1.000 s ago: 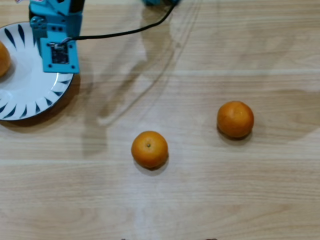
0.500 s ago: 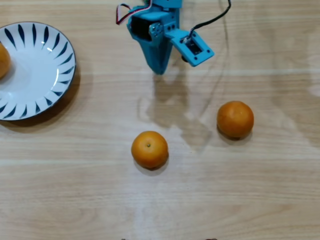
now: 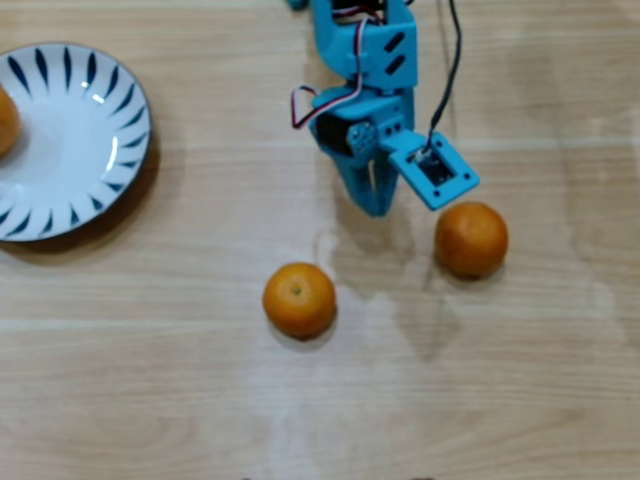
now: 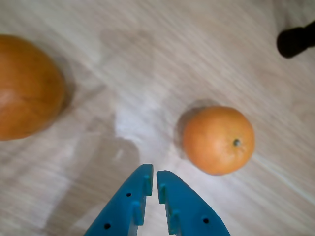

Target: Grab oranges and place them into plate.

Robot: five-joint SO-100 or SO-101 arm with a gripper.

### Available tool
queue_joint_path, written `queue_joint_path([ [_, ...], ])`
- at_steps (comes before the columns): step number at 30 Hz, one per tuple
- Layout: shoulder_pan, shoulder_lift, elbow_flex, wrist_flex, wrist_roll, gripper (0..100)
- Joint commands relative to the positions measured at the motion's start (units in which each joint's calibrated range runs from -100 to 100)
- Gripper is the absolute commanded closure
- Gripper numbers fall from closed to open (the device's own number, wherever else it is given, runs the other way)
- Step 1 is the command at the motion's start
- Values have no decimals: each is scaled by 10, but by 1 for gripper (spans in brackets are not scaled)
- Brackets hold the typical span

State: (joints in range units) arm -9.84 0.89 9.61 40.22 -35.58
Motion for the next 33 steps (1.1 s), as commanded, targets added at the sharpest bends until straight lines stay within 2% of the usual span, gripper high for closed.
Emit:
queue_joint_path([
  [1,29,5,-38,-55,-16,98],
  [8,52,43,-37,-151,-21,98],
  [13,65,66,-30,-174,-51,97],
  [15,71,66,-29,-169,-64,90],
  [18,72,62,-3,-174,-75,71],
  [20,70,61,15,-194,-80,65],
  [29,60,77,48,-265,-110,64],
  [33,59,121,50,-329,-126,64],
])
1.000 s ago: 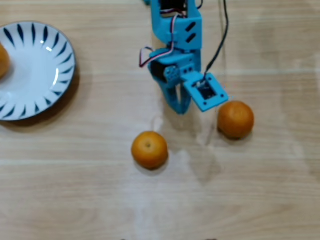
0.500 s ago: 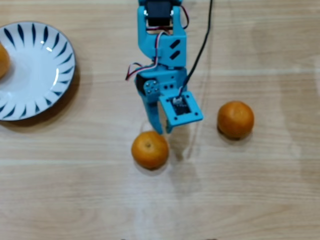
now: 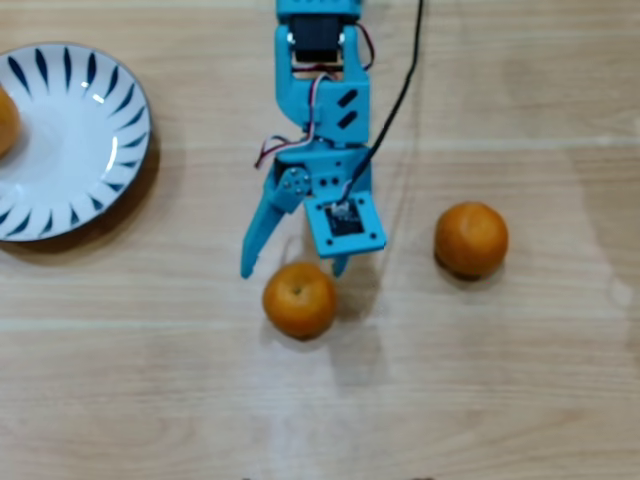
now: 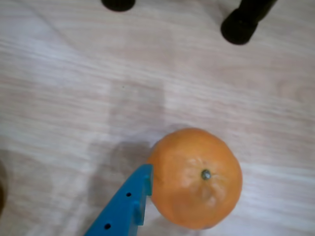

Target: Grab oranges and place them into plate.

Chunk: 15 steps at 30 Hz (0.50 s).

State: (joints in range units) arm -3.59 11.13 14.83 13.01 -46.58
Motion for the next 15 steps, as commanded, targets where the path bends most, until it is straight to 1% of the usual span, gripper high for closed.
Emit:
queue_joint_path([
  [1,-4,27,-2,-69,-18,65],
  [8,-8,62,-1,-82,-22,65],
  [11,-7,82,-1,-83,-41,65],
  [15,-6,117,-1,-149,-45,65],
])
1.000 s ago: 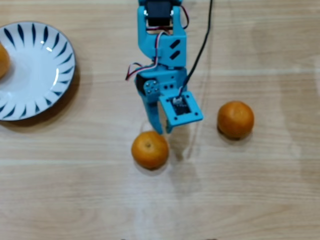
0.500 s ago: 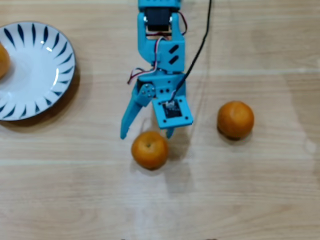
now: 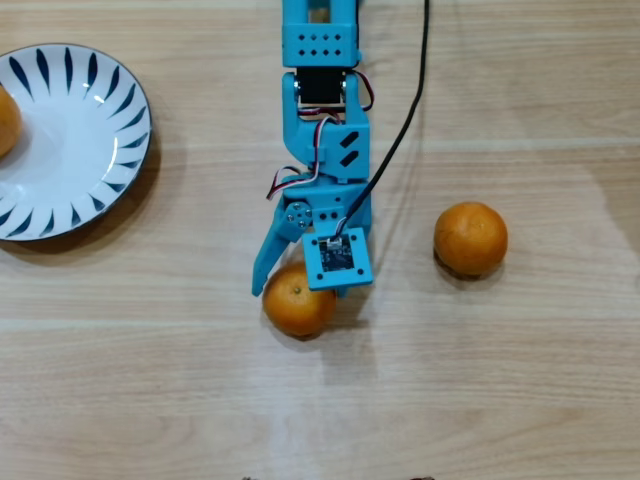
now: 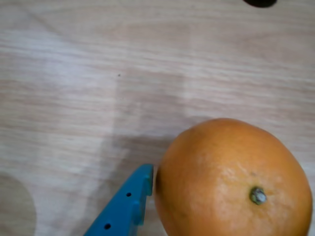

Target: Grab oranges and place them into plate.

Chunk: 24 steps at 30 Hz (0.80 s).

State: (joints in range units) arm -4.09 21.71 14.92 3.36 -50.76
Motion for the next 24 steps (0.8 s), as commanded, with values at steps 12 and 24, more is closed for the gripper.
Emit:
queue_joint_path([
  [12,3,63,-10,-134,-4,65],
  [24,5,63,-3,-145,-4,78],
])
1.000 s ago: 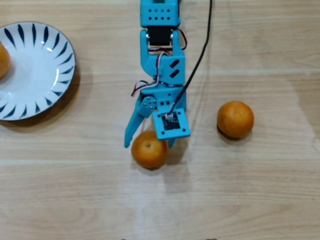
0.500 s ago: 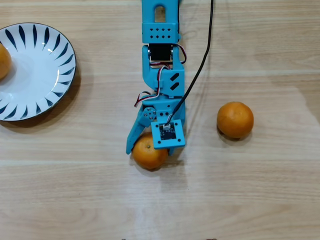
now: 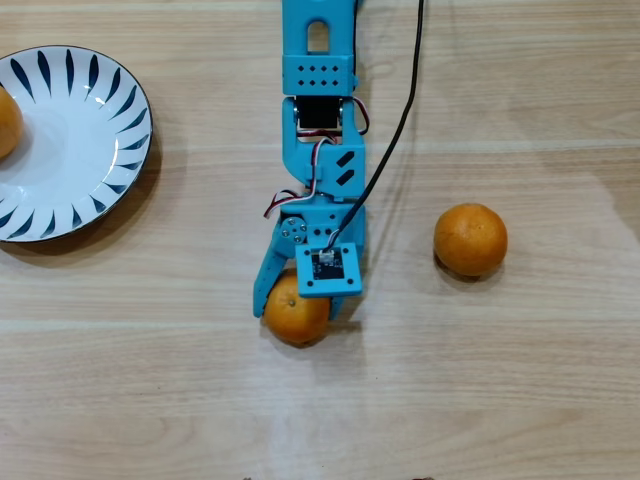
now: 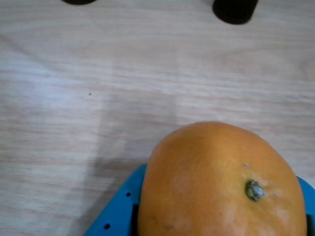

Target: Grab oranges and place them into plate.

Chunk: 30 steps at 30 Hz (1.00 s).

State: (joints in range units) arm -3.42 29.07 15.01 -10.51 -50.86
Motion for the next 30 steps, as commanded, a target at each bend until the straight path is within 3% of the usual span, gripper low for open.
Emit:
queue_joint_path([
  [1,-1,-12,-3,-6,-3,77],
  [8,1,-95,60,-5,4,77],
  [17,73,-278,184,-5,74,77],
  [30,276,-414,237,-6,88,77],
])
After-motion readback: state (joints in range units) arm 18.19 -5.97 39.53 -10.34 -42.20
